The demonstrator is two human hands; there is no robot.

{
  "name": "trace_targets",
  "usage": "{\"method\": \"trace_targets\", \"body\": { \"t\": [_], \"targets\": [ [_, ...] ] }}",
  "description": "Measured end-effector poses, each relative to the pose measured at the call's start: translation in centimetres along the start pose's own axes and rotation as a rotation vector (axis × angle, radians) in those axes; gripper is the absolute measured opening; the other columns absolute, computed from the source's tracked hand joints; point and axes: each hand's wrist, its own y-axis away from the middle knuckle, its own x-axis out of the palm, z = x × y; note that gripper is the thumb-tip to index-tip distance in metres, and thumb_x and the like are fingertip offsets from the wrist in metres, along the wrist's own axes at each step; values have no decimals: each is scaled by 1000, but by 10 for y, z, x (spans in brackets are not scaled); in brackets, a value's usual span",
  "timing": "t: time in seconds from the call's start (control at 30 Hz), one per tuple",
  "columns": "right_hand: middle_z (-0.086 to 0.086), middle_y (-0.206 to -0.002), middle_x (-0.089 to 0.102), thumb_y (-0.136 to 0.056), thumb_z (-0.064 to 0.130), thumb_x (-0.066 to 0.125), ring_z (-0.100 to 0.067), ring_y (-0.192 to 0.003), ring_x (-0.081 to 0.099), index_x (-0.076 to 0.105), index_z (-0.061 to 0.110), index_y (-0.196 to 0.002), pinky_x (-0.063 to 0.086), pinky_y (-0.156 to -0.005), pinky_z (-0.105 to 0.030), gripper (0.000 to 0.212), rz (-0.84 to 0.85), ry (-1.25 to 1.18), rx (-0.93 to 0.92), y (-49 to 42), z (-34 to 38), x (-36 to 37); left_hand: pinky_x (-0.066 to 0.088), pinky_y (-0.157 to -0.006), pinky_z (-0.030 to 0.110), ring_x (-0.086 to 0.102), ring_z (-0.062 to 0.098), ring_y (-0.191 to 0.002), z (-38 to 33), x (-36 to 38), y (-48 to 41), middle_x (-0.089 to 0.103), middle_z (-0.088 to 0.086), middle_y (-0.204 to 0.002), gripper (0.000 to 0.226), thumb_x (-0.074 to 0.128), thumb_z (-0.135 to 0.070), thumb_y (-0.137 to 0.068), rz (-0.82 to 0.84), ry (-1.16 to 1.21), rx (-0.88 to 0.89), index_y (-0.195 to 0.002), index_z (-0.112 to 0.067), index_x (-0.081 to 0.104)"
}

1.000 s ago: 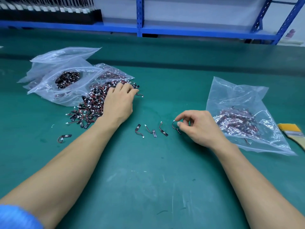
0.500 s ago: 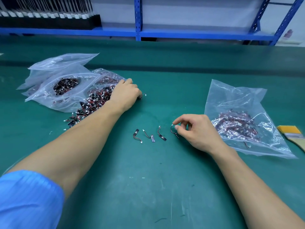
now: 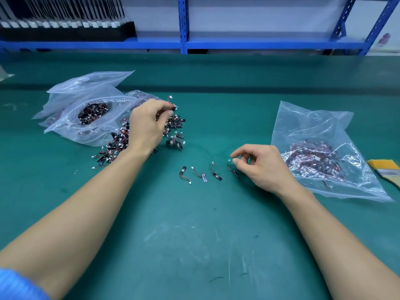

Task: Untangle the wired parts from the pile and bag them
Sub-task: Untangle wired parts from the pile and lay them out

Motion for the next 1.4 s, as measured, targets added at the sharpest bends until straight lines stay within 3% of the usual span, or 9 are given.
{"method": "trace_targets", "body": {
  "t": [0.27, 0.33, 0.43, 0.57, 0.67, 0.97, 1.2, 1.3, 1.4],
  "targets": [
    [17, -64, 63, -85, 18, 74, -6, -52, 48, 74, 27, -83, 35, -55, -12, 10, 3, -9, 24, 0, 2, -2, 49, -75, 15, 62, -1, -75, -27, -42, 18, 71, -9, -86, 11, 74, -11, -87, -117, 230, -123, -97, -14, 76],
    [19, -63, 62, -85, 18, 74, -6, -51, 48, 74, 27, -83, 36, -55, -12, 10, 5, -3, 29, 0, 3, -2, 50, -70, 14, 63, -3, -68, -41, -52, 28, 73, -17, -78, 16, 77, -7, -84, 42, 412, -209, -91, -22, 75],
    [18, -63, 63, -86, 18, 74, -6, -52, 48, 75, 26, -83, 35, -55, -12, 9, 16, 2, 34, 0, 4, -2, 53, -66, 16, 67, 6, -64, -58, -61, 50, 76, -4, -77, 14, 81, -11, -74, 436, 628, -286, -86, -17, 77],
    [12, -60, 63, -85, 16, 73, -4, -54, 50, 75, 26, -83, 35, -56, -12, 10, 23, 6, 38, 0, 5, -2, 56, -62, 23, 67, 16, -60, -62, -57, 74, 74, 16, -73, 11, 82, -13, -71, 906, 612, -391, -80, -10, 79],
    [11, -61, 63, -85, 14, 72, -3, -55, 50, 74, 27, -84, 35, -56, -12, 13, 32, 13, 50, 0, 5, -2, 57, -61, 25, 70, 17, -61, -56, -52, 83, 75, 14, -74, 11, 83, -5, -76, 1059, 537, -449, -84, -11, 78],
    [9, -62, 65, -85, 17, 72, -4, -54, 50, 76, 26, -83, 34, -55, -12, 11, 53, 20, 69, -1, 4, -3, 58, -59, 28, 71, 19, -62, -41, -56, 81, 75, 11, -81, 23, 87, -16, -64, 912, 594, -481, -81, -21, 73],
    [14, -68, 66, -86, 20, 72, -5, -54, 49, 74, 31, -80, 36, -55, -15, 13, 72, 32, 69, -1, 4, -4, 53, -52, 23, 68, 18, -56, -32, -53, 80, 76, 7, -83, 32, 88, -16, -66, 928, 505, -456, -90, -12, 68],
    [14, -69, 66, -86, 20, 72, -5, -54, 50, 74, 31, -79, 36, -55, -15, 13, 71, 35, 70, -1, 4, -4, 44, -48, 17, 50, 13, -44, -31, -50, 81, 76, -6, -89, 35, 87, -36, -63, 882, 404, -360, -91, -24, 71],
    [13, -69, 66, -86, 20, 71, -5, -54, 50, 74, 30, -79, 35, -54, -13, 12, 65, 29, 72, -1, 5, -4, 34, -48, 14, 35, 11, -48, -22, -46, 78, 73, -15, -84, 24, 83, -43, -71, 644, 387, -333, -89, -31, 73]
  ]
}}
